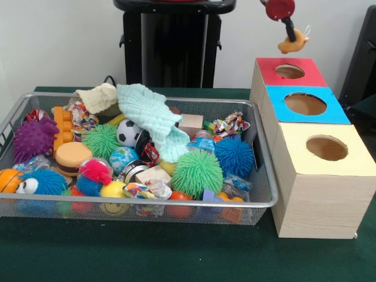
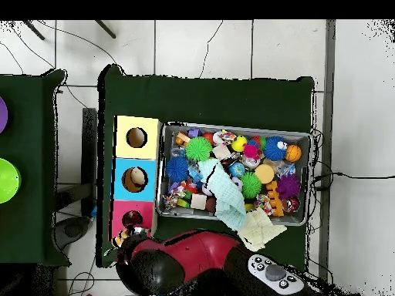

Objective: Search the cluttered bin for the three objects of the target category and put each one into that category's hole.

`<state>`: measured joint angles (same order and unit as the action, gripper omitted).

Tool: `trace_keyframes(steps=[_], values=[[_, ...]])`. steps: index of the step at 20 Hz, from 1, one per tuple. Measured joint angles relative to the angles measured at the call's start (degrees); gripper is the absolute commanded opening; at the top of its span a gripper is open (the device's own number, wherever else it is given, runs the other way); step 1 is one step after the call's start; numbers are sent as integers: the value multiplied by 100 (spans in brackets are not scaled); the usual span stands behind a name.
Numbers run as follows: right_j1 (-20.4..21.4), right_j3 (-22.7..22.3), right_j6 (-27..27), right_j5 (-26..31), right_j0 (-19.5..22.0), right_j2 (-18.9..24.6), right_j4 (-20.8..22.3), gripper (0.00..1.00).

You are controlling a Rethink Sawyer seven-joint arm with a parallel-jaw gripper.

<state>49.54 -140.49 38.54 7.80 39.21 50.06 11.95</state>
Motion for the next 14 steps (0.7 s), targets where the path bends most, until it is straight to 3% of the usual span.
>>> trace_keyframes(steps=[8, 14], values=[[216, -2, 0, -60, 42, 191, 0, 0], [493, 83, 0, -60, -233, 8, 250, 0]])
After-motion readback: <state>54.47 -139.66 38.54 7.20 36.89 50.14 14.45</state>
